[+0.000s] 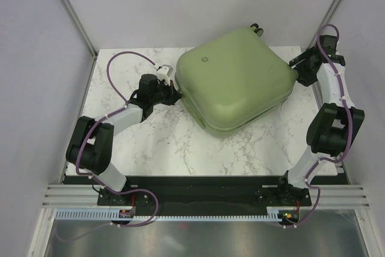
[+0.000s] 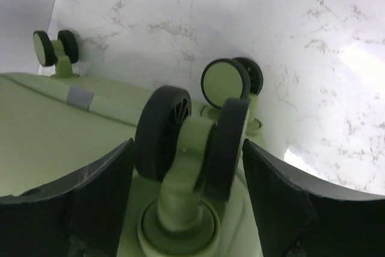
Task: Pack the luggage
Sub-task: Zip the luggage at the center of the board.
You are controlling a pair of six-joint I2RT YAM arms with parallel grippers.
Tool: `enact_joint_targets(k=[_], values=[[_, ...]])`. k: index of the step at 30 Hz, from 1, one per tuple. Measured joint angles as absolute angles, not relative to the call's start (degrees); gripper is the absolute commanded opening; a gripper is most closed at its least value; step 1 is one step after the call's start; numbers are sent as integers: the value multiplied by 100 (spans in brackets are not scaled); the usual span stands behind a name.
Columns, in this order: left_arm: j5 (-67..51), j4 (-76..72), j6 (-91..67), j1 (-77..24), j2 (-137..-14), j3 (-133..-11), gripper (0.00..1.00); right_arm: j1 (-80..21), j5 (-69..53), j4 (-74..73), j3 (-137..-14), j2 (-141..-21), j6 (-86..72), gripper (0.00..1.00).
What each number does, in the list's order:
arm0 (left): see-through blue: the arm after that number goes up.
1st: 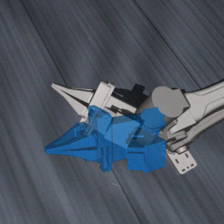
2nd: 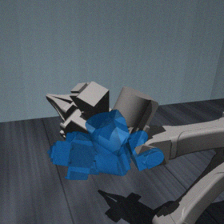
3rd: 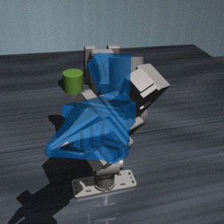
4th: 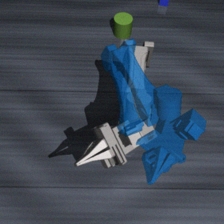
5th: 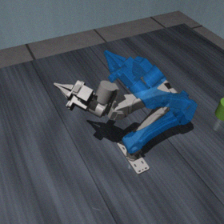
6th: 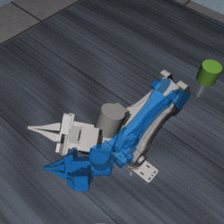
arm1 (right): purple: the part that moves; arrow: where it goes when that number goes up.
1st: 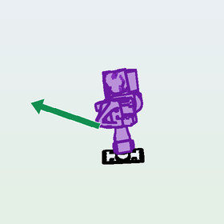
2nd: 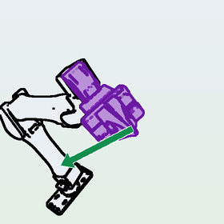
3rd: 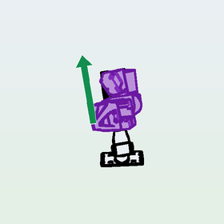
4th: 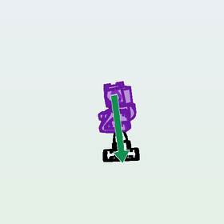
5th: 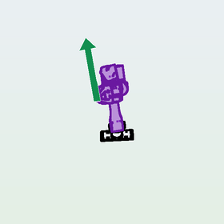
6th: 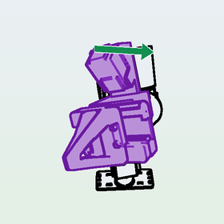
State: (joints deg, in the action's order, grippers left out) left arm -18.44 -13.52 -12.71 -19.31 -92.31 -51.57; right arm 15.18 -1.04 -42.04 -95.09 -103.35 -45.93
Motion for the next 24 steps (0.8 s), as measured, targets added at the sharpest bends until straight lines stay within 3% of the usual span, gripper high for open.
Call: enact_joint_targets(k=[4, 7, 8, 10, 11, 12, 24], values=[[-1826, -1354, -1271, -1931, -9220, -5146, 2, 1450, 102, -4104, -9513, -10471, -4547, 70], [-1813, -1356, -1271, -1931, -9207, -5135, 2, 1435, 226, -4110, -9513, -10475, -4464, 53], [-1813, -1356, -1271, -1931, -9203, -5135, 2, 1420, 242, -4084, -9515, -10475, -4462, 40], [-1811, -1354, -1271, -1931, -9185, -5127, 2, 1396, 355, -4077, -9524, -10473, -4528, 23], [-1804, -1350, -1271, -1931, -9174, -5124, 2, 1391, 384, -4091, -9531, -10468, -4547, 5], [-1804, -1345, -1271, -1931, -9168, -5122, 2, 1382, 397, -4095, -9531, -10468, -4510, 0], [-1538, -1033, -1260, -1931, -9153, -5290, 2, 1354, 611, -4071, -9531, -10420, -4252, 0]])
